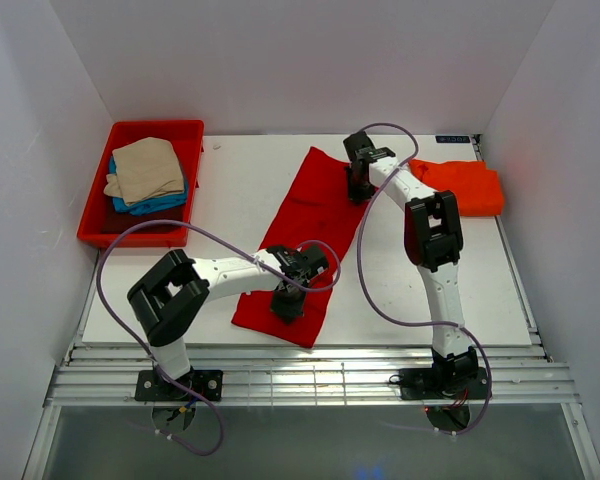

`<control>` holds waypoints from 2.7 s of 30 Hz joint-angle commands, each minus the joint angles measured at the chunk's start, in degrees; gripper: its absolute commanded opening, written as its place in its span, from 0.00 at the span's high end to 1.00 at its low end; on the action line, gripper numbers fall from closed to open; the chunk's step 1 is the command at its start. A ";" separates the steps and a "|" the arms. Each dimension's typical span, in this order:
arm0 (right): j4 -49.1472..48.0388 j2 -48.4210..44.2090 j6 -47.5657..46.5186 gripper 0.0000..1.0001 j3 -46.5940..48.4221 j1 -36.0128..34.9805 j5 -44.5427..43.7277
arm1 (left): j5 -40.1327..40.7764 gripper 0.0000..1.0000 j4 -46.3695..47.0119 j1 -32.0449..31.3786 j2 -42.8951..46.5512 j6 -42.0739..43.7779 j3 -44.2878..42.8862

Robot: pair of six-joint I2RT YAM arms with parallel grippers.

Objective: Fold and stack the t-shirts
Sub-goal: Fold the tshirt

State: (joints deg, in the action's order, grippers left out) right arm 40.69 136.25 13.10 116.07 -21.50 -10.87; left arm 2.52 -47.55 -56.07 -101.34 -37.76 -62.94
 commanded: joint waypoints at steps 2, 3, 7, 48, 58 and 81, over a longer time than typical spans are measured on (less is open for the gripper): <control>2.12 7.19 0.52 0.92 2.84 0.40 -2.13 | -5.51 1.00 4.04 -0.53 -4.13 0.93 3.70; 2.46 7.80 0.69 0.92 3.71 0.49 -2.31 | -5.95 1.00 4.30 -0.53 -4.22 0.93 3.09; 2.82 10.61 1.66 0.92 7.93 0.84 -2.57 | -7.18 1.00 4.83 -0.53 -5.79 0.76 0.28; -20.63 -8.78 -2.64 0.71 3.65 5.94 19.40 | -0.60 1.00 3.17 -0.53 -9.06 2.24 -34.60; -7.21 -33.48 -4.23 0.65 -17.78 3.66 11.32 | 11.71 1.00 -1.06 -0.09 1.75 1.37 -24.11; -3.94 -58.64 14.31 0.49 -70.19 -20.24 12.62 | -2.35 0.41 17.49 2.72 21.54 -4.52 17.84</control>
State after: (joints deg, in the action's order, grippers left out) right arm 37.45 77.82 24.67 47.48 -39.66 -1.21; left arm 3.07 -33.30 -53.63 -79.24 -40.80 -46.28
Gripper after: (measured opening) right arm 0.523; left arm 0.592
